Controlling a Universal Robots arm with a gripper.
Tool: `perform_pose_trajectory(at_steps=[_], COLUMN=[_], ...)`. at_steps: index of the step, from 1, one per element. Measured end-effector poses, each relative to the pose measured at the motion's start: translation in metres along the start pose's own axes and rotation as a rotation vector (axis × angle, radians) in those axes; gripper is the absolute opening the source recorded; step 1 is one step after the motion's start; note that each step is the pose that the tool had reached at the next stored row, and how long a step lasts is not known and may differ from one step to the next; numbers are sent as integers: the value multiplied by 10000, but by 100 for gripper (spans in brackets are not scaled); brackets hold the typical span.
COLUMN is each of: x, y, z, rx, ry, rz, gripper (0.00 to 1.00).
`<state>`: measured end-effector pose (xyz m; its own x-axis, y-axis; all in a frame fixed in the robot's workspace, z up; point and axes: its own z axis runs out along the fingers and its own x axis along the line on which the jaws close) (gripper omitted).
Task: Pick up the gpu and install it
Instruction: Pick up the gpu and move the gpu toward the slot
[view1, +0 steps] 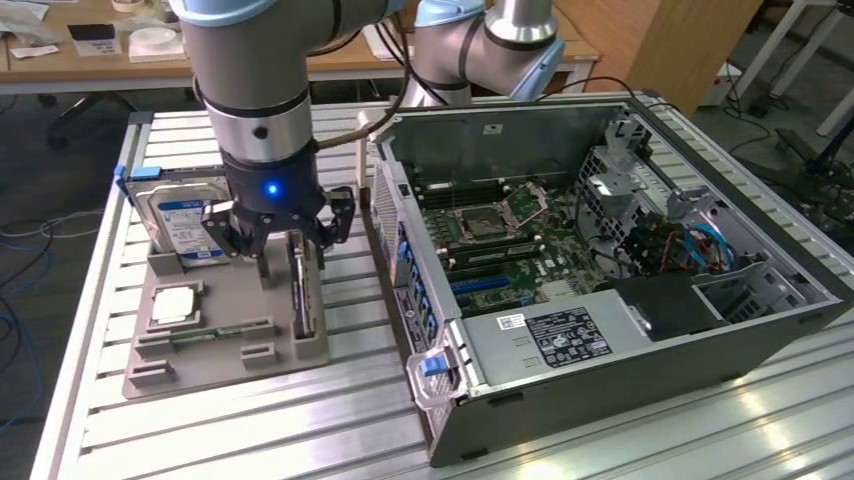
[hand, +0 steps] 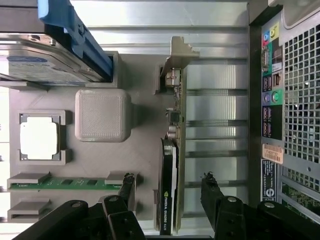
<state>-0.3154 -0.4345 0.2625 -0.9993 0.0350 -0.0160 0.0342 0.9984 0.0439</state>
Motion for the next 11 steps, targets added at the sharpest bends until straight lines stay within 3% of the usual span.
perform_pose_trajectory(at_steps=[11], x=[0], y=[8], z=[200], rx=[0], ry=[-3], rz=[38], gripper=[65])
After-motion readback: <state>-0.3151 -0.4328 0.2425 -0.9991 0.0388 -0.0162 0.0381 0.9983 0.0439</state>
